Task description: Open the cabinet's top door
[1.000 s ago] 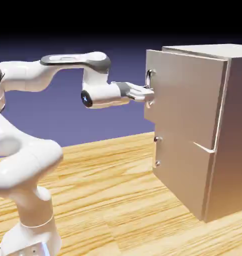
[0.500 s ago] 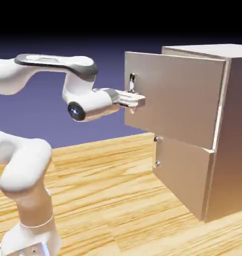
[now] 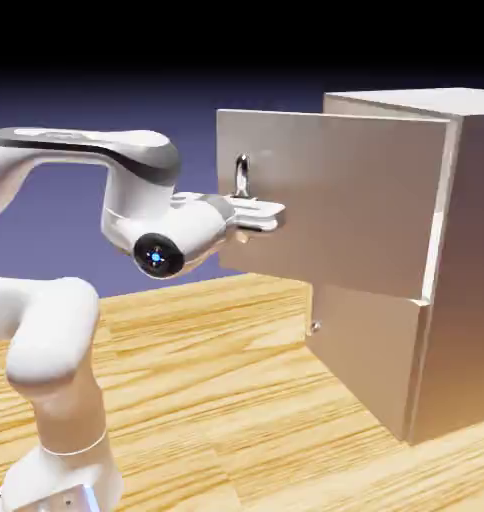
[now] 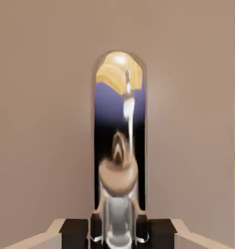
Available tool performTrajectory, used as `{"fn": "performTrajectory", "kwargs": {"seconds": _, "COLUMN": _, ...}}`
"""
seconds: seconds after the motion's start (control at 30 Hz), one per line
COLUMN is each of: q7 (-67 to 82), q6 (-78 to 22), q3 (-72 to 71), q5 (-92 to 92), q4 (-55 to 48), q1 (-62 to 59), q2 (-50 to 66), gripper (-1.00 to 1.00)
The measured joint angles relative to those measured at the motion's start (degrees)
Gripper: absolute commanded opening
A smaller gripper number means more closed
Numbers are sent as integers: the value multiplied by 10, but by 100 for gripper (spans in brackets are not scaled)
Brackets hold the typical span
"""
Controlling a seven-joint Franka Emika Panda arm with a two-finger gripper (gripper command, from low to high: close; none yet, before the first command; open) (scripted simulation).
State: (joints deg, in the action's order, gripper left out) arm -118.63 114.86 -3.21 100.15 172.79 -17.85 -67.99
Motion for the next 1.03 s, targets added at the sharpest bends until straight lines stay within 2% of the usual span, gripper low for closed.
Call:
{"fn": "performTrajectory", "kwargs": {"seconds": 0.2, "q7": 10, "q6": -110, "q3": 125, "q5": -145, "q4": -19, "q1": -28, "q2": 38, "gripper": -100}}
{"fn": "performTrajectory", "kwargs": {"seconds": 0.4, "q7": 40, "q6": -230, "q3": 249, "q5": -284, "q4": -79, "q1": -31, "q2": 126, "gripper": -100}}
{"fn": "performTrajectory", "kwargs": {"seconds": 0.7, "q7": 108, "q6": -426, "q3": 420, "q5": -437, "q4": -244, "q1": 41, "q2": 310, "gripper": -100}}
{"fn": "performTrajectory", "kwargs": {"seconds": 1.03, "q7": 210, "q6": -633, "q3": 565, "q5": -503, "q4": -437, "q1": 148, "q2": 517, "gripper": -100}}
